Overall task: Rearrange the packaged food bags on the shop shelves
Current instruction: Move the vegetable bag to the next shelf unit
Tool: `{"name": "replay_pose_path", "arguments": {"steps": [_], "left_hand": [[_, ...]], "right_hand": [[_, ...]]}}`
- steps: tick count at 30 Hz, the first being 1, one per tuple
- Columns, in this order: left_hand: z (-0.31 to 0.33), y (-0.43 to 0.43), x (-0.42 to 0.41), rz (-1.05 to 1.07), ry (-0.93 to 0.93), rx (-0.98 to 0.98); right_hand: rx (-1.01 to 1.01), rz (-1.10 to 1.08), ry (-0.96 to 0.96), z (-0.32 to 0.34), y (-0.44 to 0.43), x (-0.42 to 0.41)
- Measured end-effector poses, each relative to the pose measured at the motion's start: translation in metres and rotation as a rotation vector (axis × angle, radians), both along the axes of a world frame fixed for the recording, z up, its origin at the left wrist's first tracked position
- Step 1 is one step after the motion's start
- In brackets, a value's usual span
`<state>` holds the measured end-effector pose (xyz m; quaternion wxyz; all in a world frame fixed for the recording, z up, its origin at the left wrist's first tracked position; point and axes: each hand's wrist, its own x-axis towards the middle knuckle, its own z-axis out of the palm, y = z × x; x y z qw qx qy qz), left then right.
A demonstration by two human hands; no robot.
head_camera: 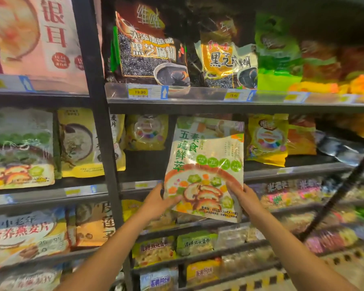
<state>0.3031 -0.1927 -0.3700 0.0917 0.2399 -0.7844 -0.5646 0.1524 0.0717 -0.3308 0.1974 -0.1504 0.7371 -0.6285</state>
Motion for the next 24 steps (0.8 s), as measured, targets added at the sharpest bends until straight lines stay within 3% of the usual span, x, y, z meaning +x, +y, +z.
{"name": "replay_pose_path", "arguments": {"steps": [14,24], "left_hand": [[-0.051,0.090,0.058,-0.112,-0.026,0.033],[-0.050,0.106,0.175,-0.084,0.000,0.071]], "right_hand": [[-0.025,-0.164,-0.060,-0.061,0.098,0.093],[-0.032,-0.149,-0.052,-0.069,0.112,0.193]]}}
